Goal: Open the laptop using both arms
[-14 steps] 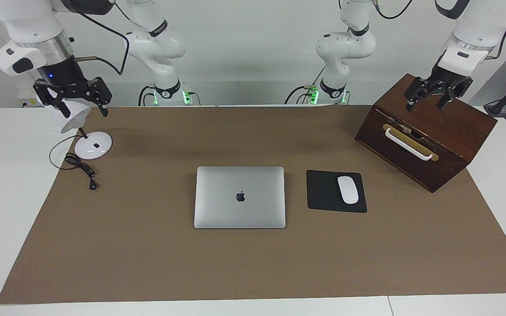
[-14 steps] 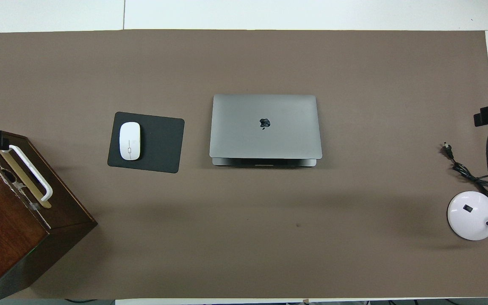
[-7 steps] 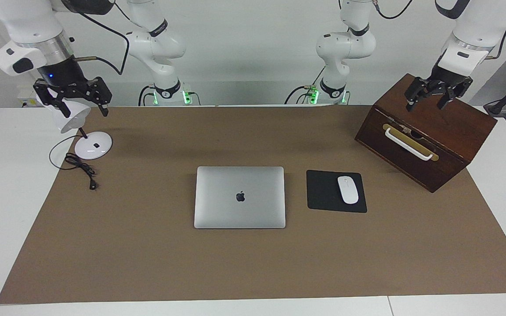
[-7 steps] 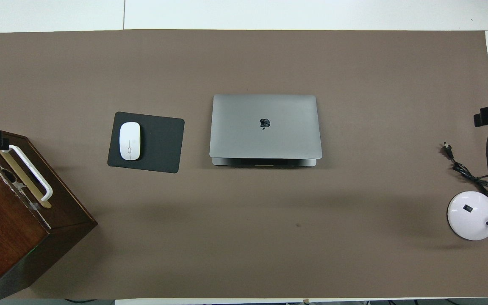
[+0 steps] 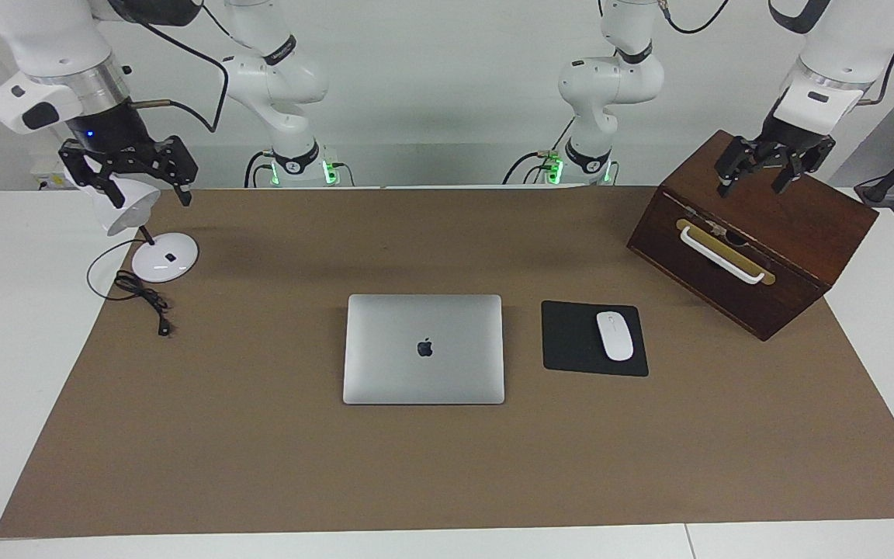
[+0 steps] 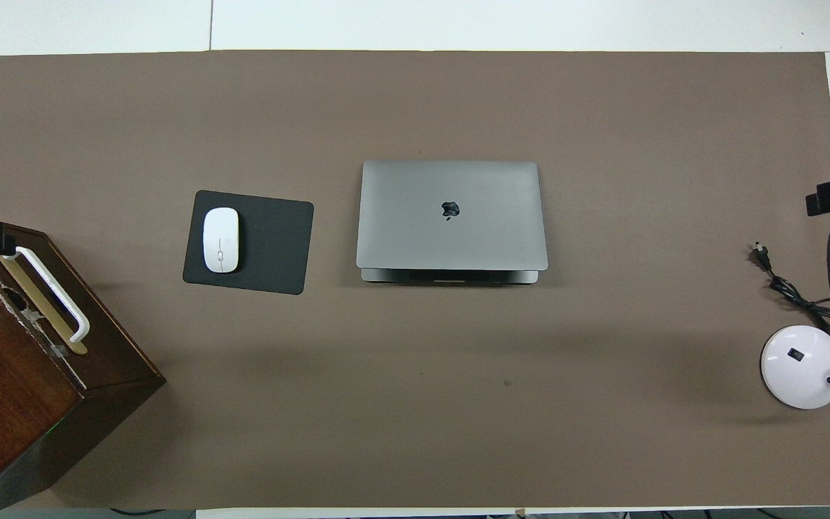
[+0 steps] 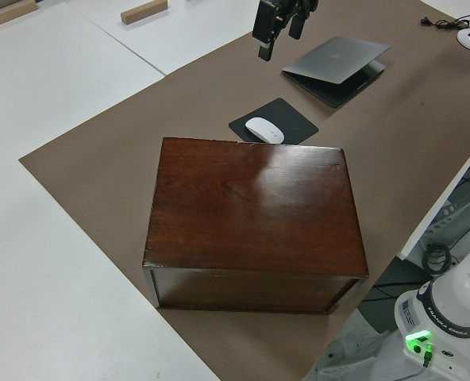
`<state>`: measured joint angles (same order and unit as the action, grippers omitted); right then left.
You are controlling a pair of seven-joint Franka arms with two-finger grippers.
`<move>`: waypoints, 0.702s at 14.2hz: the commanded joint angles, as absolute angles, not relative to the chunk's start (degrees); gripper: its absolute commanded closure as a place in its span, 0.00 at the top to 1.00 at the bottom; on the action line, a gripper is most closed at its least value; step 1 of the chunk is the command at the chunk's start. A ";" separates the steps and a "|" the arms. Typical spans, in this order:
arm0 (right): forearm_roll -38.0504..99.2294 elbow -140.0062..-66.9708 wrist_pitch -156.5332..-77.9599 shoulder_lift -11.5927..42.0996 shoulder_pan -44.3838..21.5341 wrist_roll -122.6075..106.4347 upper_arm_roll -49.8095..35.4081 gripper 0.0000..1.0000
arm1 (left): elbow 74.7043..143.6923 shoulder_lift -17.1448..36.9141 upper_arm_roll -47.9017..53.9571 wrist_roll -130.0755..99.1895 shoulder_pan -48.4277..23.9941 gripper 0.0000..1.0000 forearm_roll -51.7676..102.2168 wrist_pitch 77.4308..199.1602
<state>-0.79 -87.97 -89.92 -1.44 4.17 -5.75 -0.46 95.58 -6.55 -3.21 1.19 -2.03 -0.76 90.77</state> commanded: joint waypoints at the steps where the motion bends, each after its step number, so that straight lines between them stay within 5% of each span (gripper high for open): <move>1: 0.09 -88.24 -88.86 -1.93 5.45 -5.54 -1.23 1.00 | 96.59 -7.38 -3.43 0.44 -2.81 1.00 -0.35 91.67; 10: 0.00 -89.47 -88.86 -1.93 5.45 -5.62 -1.23 1.00 | 96.59 -7.38 -3.08 0.18 -2.99 1.00 -0.35 91.58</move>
